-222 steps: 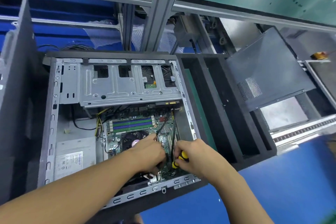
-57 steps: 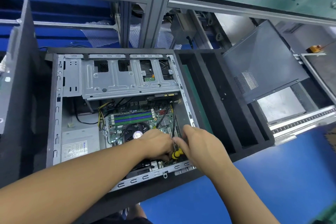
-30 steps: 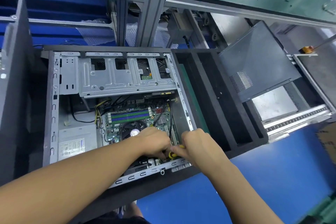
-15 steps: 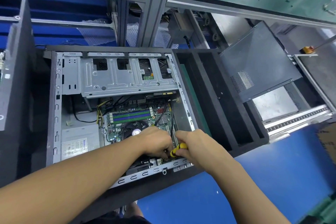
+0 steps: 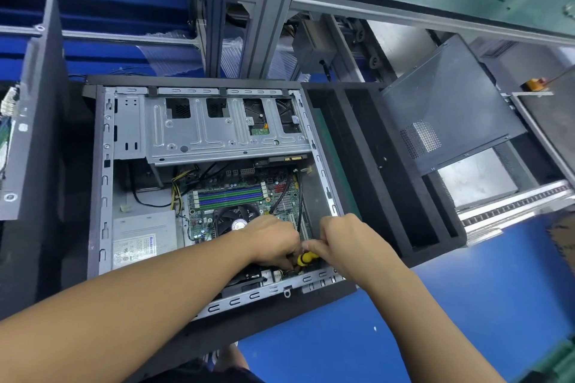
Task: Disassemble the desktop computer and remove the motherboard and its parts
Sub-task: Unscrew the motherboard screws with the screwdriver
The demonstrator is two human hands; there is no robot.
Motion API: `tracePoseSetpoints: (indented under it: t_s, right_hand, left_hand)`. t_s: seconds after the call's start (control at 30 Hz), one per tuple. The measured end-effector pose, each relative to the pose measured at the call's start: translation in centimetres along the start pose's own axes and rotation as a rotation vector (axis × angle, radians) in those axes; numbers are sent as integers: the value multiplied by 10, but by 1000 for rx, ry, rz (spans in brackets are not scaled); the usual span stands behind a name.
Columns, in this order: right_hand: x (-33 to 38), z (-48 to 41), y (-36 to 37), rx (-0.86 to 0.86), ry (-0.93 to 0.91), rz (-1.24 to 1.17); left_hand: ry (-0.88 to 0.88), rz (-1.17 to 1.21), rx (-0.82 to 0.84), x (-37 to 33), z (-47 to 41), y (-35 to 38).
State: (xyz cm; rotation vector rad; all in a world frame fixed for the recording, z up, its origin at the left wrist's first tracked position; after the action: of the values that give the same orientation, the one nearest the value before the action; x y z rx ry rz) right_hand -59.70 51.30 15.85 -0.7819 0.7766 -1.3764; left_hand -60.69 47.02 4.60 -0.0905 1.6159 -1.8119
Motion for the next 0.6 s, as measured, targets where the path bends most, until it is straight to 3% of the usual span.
tracePoseSetpoints:
  t_s: [0.6]
  right_hand:
    - [25,4,11,89,-293,-73]
  left_hand:
    - [-48,14,14,3,2,0]
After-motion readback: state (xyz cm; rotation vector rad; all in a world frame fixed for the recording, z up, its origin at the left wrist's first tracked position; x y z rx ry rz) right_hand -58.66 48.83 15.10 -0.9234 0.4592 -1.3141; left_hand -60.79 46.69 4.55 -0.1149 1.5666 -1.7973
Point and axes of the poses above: each hand's wrist, its own z-axis away from the middle knuckle, its own y-axis out of the palm, x = y × z, the point moved 10 cm from there along -z, towards the middle knuckle, and after that the axes turned 2 degrees about -x, right-handed, at the moved point
